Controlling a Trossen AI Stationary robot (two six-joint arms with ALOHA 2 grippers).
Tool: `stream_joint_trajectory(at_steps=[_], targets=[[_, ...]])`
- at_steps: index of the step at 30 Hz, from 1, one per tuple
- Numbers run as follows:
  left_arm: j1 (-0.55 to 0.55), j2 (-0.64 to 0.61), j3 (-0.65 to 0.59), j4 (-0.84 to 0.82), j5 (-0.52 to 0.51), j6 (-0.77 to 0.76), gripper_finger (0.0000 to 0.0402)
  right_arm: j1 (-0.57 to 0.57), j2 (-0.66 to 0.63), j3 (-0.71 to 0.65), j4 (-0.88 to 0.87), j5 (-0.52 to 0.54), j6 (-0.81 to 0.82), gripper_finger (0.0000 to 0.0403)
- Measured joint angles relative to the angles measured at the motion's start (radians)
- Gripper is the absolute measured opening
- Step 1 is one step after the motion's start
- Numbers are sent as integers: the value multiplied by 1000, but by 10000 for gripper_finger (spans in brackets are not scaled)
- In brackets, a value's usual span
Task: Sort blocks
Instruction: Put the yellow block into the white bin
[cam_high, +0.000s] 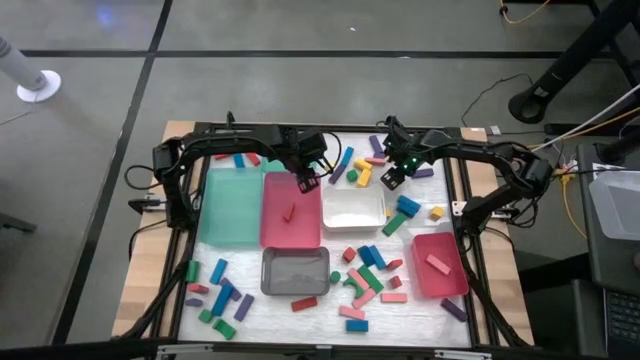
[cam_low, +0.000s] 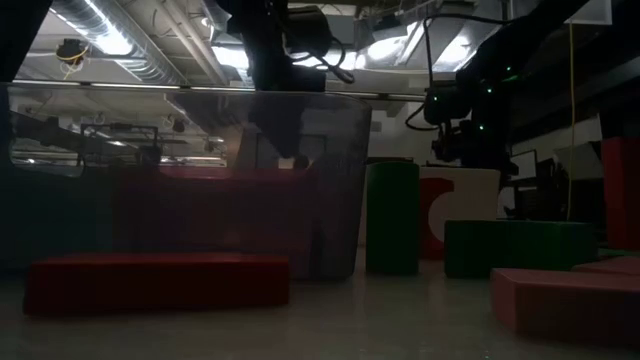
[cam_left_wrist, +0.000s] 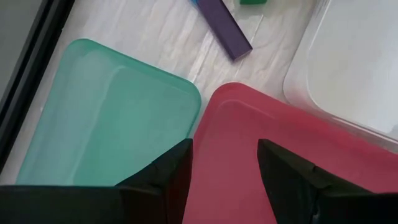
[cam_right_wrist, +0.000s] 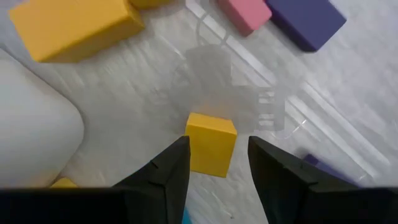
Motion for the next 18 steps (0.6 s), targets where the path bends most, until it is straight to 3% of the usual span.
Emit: stream_joint_trajectory(at_steps=[18], targets=[[0, 0, 0, 1, 0, 0, 168, 59, 6, 0, -20, 0, 53, 165]])
